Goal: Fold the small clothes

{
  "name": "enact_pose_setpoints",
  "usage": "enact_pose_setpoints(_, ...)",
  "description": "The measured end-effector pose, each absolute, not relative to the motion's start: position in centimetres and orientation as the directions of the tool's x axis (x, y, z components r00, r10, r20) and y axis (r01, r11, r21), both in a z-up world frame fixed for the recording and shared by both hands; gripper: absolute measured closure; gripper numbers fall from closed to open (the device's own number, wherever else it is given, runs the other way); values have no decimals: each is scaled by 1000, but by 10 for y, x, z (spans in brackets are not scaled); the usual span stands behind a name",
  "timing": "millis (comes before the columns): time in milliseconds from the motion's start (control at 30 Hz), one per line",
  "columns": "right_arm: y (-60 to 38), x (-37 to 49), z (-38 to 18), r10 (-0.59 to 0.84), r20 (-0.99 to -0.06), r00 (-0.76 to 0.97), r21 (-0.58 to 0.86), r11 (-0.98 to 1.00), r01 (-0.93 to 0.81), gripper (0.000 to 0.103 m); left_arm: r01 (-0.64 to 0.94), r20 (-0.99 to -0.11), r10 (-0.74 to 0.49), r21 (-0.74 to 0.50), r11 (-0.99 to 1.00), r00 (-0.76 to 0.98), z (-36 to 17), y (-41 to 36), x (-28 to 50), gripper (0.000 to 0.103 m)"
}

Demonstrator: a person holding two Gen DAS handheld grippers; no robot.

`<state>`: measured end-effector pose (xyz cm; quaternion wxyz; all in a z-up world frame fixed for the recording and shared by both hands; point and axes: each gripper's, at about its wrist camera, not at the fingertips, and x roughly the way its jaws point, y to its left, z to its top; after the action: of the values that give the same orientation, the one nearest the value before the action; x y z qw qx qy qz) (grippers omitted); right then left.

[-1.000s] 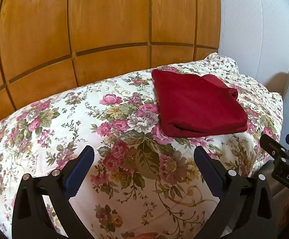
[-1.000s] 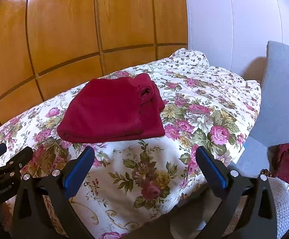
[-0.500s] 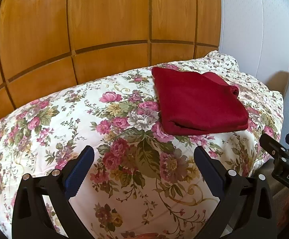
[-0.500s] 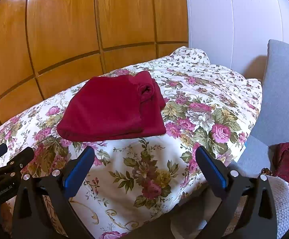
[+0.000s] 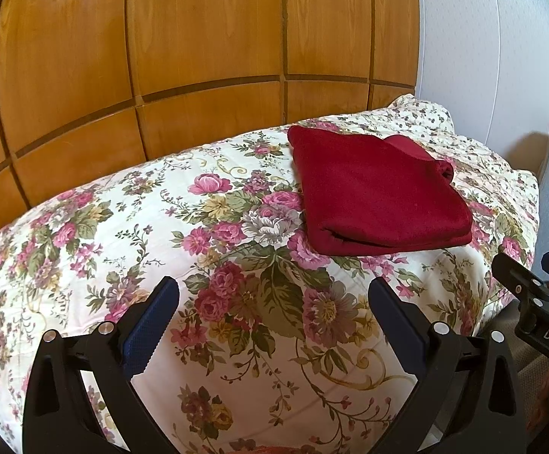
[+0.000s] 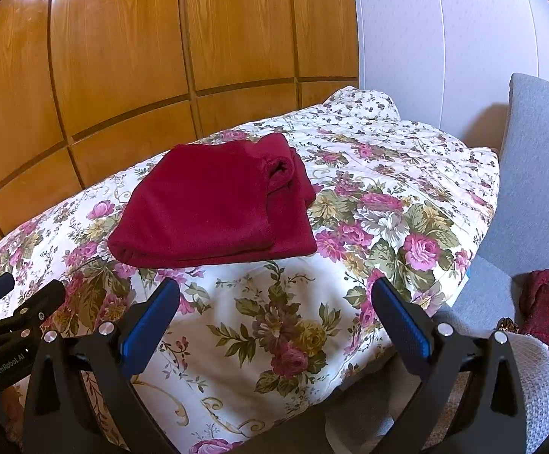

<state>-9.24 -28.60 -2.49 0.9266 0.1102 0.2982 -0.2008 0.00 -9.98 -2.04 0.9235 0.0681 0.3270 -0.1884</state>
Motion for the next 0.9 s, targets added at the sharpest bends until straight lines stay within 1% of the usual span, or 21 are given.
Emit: enact_pose_setpoints(900,-285,-90,-30,-290,-608,739,93,898,429,2,391,-659,-291,5,920,694,-24,-100,-1,4)
